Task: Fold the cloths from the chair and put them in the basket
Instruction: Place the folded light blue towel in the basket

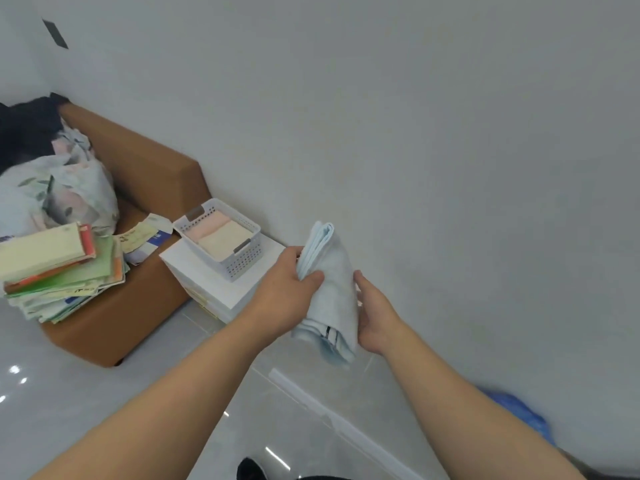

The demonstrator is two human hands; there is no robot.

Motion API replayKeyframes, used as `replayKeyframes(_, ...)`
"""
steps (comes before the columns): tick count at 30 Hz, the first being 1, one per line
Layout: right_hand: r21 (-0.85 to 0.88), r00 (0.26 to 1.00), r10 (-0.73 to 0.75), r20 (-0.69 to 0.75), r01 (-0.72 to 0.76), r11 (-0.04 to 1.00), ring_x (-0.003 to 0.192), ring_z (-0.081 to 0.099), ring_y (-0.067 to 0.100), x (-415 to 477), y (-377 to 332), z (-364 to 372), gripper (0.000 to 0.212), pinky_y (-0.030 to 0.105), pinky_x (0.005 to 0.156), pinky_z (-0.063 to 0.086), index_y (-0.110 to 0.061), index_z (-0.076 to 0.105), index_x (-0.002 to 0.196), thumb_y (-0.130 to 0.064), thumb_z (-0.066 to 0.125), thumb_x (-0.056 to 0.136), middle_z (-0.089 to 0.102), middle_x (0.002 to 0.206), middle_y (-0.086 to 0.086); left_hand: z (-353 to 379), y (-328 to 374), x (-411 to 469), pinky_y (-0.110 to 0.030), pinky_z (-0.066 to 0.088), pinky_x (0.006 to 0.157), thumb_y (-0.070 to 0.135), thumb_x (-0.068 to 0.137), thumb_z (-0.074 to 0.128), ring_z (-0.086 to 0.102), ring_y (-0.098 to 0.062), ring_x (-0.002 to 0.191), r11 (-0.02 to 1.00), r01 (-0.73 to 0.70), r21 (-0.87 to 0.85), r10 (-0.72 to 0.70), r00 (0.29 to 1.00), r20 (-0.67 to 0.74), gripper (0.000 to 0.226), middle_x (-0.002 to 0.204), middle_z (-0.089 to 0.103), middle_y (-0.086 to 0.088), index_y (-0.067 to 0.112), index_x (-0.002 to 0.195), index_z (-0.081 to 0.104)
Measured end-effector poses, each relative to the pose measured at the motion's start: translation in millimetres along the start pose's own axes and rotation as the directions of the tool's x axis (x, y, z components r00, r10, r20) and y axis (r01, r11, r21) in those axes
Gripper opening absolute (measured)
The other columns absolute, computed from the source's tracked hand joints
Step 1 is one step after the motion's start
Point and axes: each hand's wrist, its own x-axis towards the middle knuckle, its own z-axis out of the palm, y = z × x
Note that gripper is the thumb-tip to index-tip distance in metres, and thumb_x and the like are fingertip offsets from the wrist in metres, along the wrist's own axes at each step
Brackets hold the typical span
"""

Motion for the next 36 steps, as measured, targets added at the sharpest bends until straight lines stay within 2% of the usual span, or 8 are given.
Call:
replayKeyframes(4,0.076,0.998,0.015,-0.062,-0.01,0.997,0.108,0.071,0.035,49.4,14.8,64.2,0.059,0.047,0.091,0.056,-0.003,0.064,0.127,-0.054,0.057,0.099,0.074,0.114,0.019,-82.5,-28.7,63.0,-0.038,0.053,0.095,0.028,0.101,0.059,0.061,-0.008,0.102,0.998,0.063,-0.003,-0.063,0.996,0.063,0.027,0.111,0.064,0.01,0.03,0.126,0.049)
replayKeyframes(11,0.157,0.992,0.016,-0.126,0.004,0.988,0.113,0.069,0.035,141.1,18.5,141.4,0.047,0.049,0.102,0.052,-0.006,0.066,0.126,-0.045,0.055,0.103,0.073,0.119,0.016,-165.4,-82.9,183.6,-0.041,0.056,0.09,0.027,0.103,0.055,0.064,-0.019,0.098,0.986,0.165,0.01,-0.164,0.968,0.19,0.017,0.11,0.064,-0.002,0.023,0.119,0.051)
replayKeyframes(15,0.089,0.983,-0.003,-0.186,0.02,0.996,0.111,0.071,0.033,222.6,7.0,173.9,0.042,0.048,0.101,0.053,-0.005,0.066,0.127,-0.038,0.059,0.102,0.074,0.119,0.014,-197.7,-126.3,263.2,-0.033,0.055,0.079,0.029,0.104,0.054,0.063,-0.015,0.096,0.977,0.212,0.027,-0.212,0.952,0.222,0.019,0.11,0.063,0.002,0.022,0.121,0.049)
replayKeyframes(21,-0.018,0.972,0.005,-0.233,-0.01,1.0,0.106,0.072,0.029,332.3,-11.6,244.0,0.031,0.044,0.088,0.059,-0.005,0.063,0.127,-0.02,0.065,0.1,0.076,0.115,0.01,-264.3,-184.4,376.1,-0.029,0.052,0.079,0.027,0.105,0.053,0.058,-0.01,0.094,0.942,0.305,0.14,-0.329,0.921,0.208,0.02,0.112,0.059,0.003,0.02,0.122,0.045)
replayKeyframes(25,-0.117,0.959,0.014,-0.282,-0.048,0.992,0.108,0.07,0.028,384.8,-20.1,284.2,0.036,0.049,0.093,0.058,-0.01,0.058,0.13,-0.009,0.066,0.095,0.073,0.12,0.007,-303.0,-226.5,453.0,-0.031,0.047,0.084,0.025,0.103,0.057,0.058,-0.022,0.106,0.906,0.311,0.287,-0.38,0.896,0.228,0.039,0.122,0.058,-0.003,0.01,0.138,0.048)
replayKeyframes(29,-0.233,0.916,-0.058,-0.398,-0.04,0.972,0.107,0.067,0.025,442.2,-13.7,313.1,0.058,0.046,0.091,0.059,-0.014,0.045,0.139,-0.003,0.07,0.088,0.065,0.121,0.006,-316.8,-275.7,529.1,-0.039,0.054,0.089,0.022,0.1,0.058,0.062,-0.027,0.109,0.88,0.327,0.345,-0.43,0.858,0.281,0.04,0.127,0.062,-0.008,0.011,0.137,0.05)
replayKeyframes(32,-0.286,0.851,-0.138,-0.506,-0.015,0.958,0.106,0.066,0.024,483.0,-3.0,327.4,0.073,0.035,0.084,0.058,-0.014,0.032,0.148,-0.003,0.071,0.088,0.062,0.124,0.01,-313.0,-313.1,580.2,-0.032,0.051,0.077,0.014,0.1,0.056,0.061,-0.027,0.106,0.873,0.325,0.363,-0.452,0.817,0.358,0.038,0.123,0.061,-0.008,0.01,0.137,0.047)
replayKeyframes(36,-0.442,0.758,-0.224,-0.612,-0.094,0.892,0.097,0.066,0.024,525.2,14.5,337.7,0.073,0.038,0.084,0.057,-0.027,0.021,0.15,-0.008,0.061,0.092,0.064,0.119,0.009,-298.4,-364.6,627.2,-0.027,0.05,0.067,0.011,0.099,0.056,0.062,-0.022,0.098,0.861,0.302,0.409,-0.474,0.769,0.429,0.04,0.121,0.062,-0.007,0.01,0.138,0.047)
